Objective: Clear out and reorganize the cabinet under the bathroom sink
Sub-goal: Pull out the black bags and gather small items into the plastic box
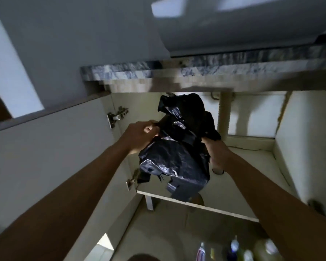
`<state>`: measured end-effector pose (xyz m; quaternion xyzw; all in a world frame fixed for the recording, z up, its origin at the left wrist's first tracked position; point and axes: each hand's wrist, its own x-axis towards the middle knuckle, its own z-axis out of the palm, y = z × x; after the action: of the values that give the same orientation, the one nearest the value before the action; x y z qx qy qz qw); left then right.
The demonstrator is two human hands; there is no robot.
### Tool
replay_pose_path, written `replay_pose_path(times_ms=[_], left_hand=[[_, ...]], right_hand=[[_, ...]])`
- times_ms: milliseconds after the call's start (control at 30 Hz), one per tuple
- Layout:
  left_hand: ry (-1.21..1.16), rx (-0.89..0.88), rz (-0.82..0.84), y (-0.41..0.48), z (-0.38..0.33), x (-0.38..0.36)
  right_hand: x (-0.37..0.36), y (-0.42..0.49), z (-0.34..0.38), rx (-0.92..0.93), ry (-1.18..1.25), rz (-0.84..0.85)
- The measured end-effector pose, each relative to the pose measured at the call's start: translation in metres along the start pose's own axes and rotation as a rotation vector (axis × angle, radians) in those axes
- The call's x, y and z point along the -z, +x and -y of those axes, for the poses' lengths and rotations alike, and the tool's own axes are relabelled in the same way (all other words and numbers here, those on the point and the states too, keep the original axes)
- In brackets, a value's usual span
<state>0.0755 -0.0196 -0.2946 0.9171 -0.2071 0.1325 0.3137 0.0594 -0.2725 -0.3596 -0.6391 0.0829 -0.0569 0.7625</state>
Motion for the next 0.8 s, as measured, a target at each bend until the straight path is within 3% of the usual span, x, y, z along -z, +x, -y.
replay_pose_path(times_ms=[100, 233, 400, 567, 800], left_hand=[[0.149, 0.044, 0.075, -0.021, 0.003, 0.026], [0.077, 0.118, 0.084, -0.025, -0.002, 0.038], [-0.451, 0.296, 0.012, -0.042, -0.002, 0.001], [-0.587, 0.404, 0.247, -0.048, 0.048, -0.035], [-0.672, 0.465, 0.428, -0.071, 0.088, -0.079]], right_hand=[[-0.008, -0.031, 0.011, -0.034, -0.051, 0.153], [-0.007, -0.069, 0.025, -0.025, -0.076, 0.274], [-0.014, -0.089, 0.020, -0.039, -0.071, 0.332], [-0.023, -0.083, -0.014, -0.075, -0.060, 0.340], [-0.033, -0.054, -0.103, -0.246, -0.039, 0.178]])
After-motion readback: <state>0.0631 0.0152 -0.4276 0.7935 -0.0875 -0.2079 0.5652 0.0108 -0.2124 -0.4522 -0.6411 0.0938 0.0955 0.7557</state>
